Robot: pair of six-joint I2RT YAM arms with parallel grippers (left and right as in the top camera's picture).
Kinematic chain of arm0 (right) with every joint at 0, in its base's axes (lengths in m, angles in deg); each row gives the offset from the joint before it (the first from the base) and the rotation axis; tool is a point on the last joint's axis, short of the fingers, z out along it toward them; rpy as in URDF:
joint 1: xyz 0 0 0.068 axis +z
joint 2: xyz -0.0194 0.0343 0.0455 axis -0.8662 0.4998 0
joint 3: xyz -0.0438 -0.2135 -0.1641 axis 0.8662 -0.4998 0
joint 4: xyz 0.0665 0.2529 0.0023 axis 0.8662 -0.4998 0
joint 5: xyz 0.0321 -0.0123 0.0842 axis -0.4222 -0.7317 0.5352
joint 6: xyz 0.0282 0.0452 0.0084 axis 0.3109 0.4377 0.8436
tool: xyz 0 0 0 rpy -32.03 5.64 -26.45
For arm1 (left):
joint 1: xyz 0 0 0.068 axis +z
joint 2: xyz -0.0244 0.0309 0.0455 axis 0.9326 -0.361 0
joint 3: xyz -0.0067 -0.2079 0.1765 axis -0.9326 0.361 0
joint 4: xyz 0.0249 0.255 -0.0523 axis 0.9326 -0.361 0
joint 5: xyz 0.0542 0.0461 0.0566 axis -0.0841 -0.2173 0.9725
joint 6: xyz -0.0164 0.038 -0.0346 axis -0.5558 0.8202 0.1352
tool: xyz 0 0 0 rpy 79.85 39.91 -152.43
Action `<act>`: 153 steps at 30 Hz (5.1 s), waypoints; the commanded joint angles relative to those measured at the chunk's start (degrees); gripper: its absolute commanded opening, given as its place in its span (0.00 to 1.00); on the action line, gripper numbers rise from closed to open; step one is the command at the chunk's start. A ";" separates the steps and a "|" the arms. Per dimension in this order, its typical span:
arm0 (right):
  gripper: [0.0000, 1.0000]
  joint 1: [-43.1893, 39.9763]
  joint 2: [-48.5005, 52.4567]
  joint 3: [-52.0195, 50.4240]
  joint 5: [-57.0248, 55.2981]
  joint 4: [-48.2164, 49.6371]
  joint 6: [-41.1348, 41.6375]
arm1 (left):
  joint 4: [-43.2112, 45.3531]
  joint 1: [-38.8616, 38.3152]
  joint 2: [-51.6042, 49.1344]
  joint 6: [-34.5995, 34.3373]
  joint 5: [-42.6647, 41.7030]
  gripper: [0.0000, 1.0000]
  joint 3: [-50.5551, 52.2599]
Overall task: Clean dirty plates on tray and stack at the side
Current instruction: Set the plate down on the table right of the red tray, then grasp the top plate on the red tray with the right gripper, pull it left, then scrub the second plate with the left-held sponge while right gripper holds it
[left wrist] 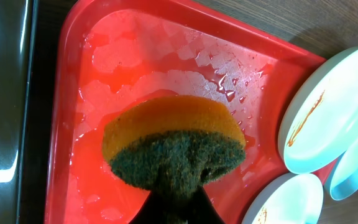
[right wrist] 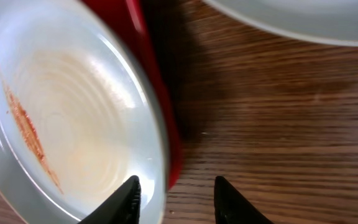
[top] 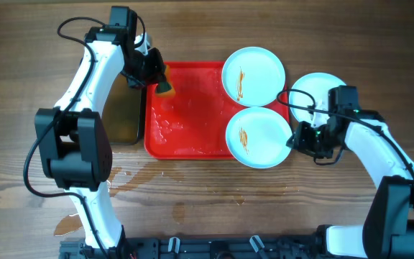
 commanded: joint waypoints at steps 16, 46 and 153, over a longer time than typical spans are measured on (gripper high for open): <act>0.04 26.10 0.70 5.38 -3.17 16.70 24.50 | 0.17 -0.17 1.86 1.16 0.33 0.04 -0.26; 0.04 31.71 23.30 18.62 -9.62 20.59 34.49 | 0.04 -0.68 1.86 1.14 0.33 0.04 -0.26; 0.04 30.10 28.92 25.46 -3.56 17.70 17.55 | 6.34 -15.10 -10.29 -18.97 37.70 0.04 14.73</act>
